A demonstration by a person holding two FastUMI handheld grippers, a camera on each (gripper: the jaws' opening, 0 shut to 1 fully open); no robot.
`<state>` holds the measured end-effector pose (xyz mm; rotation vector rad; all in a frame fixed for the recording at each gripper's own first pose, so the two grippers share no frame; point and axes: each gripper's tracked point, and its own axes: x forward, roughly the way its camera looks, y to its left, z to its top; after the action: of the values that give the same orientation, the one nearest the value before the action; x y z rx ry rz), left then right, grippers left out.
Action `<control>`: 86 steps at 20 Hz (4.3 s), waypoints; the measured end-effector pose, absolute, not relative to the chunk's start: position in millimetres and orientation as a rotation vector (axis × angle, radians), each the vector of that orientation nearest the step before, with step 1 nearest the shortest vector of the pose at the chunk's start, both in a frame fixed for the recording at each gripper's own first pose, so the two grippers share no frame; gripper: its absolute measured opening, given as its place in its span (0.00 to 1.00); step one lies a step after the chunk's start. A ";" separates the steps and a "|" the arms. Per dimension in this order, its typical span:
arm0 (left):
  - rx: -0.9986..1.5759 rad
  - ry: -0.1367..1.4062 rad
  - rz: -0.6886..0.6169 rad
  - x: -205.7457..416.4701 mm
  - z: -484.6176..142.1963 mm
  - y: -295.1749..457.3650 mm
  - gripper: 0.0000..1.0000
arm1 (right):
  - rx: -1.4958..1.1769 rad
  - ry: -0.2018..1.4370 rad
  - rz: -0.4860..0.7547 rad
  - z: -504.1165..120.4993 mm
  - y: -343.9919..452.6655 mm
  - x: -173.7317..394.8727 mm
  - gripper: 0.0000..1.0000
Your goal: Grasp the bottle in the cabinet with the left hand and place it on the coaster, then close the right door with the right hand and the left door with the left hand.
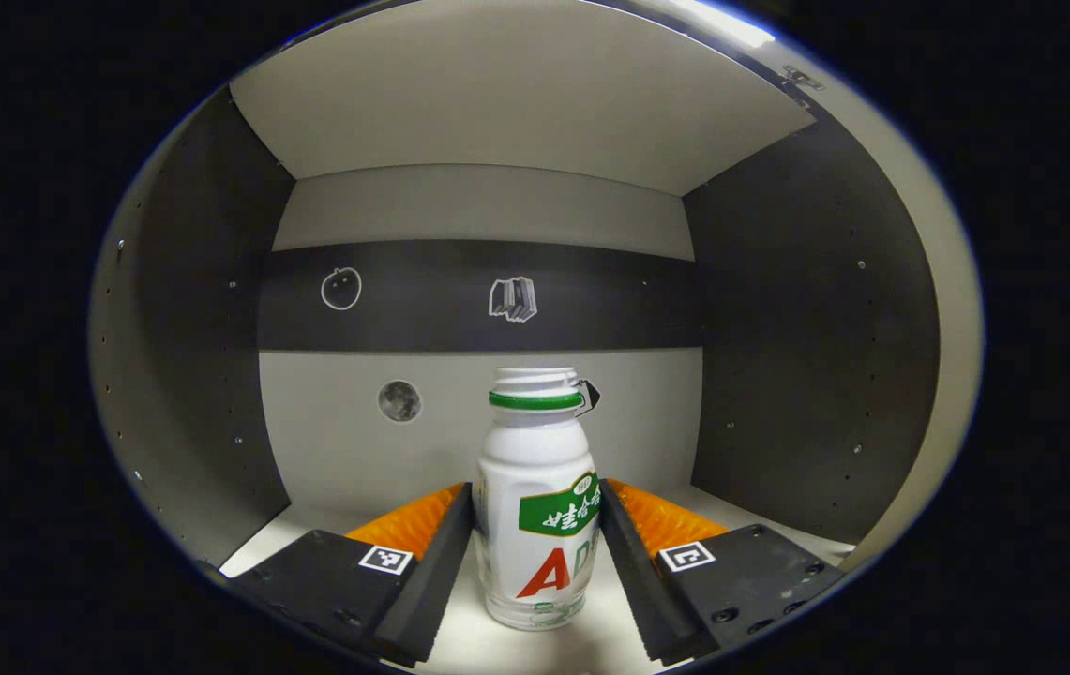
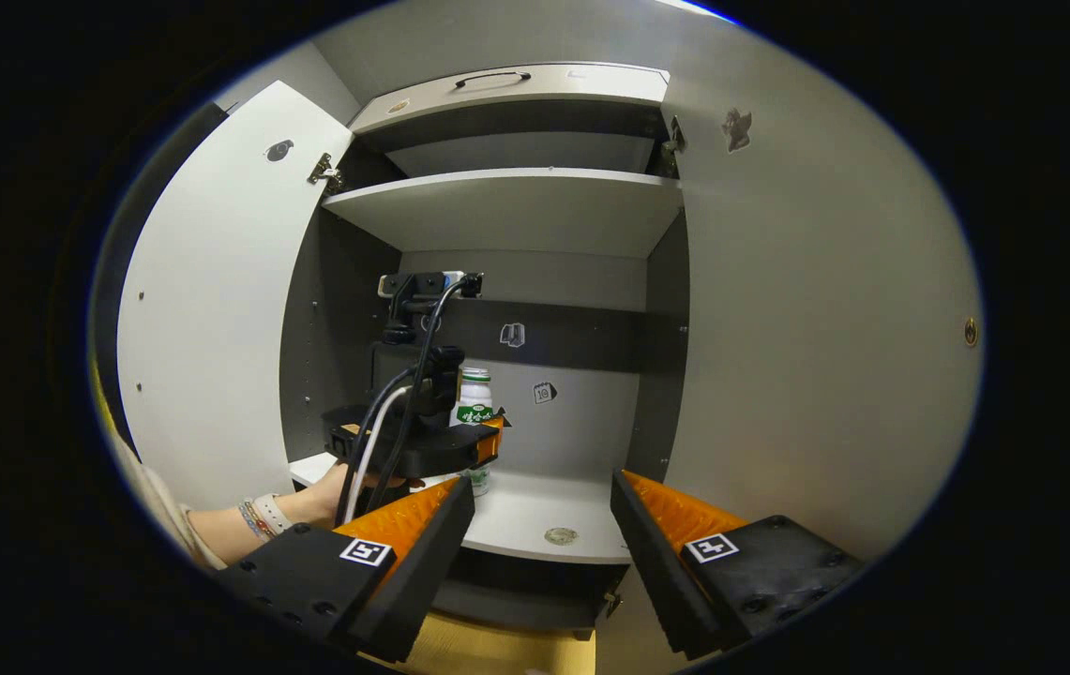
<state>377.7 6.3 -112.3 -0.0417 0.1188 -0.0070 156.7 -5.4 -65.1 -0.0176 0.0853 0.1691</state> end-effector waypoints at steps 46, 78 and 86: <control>-0.078 0.140 -0.218 -35.0 -369.3 -134.9 0.80 | -0.171 0.109 -0.048 -162.7 -43.8 -6.0 0.98; 0.015 0.000 -0.255 -7.1 -94.4 -85.1 0.95 | -0.054 -0.039 -0.208 1.3 -132.7 -30.1 0.98; 0.008 0.089 -0.097 -66.1 -44.6 -13.0 0.95 | -0.031 0.028 -0.196 -11.8 -189.1 2.1 0.98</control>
<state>-66.1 -13.0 -44.6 0.0080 0.0889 -0.0970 2.1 -189.1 -11.8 -0.0308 0.0285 -0.1955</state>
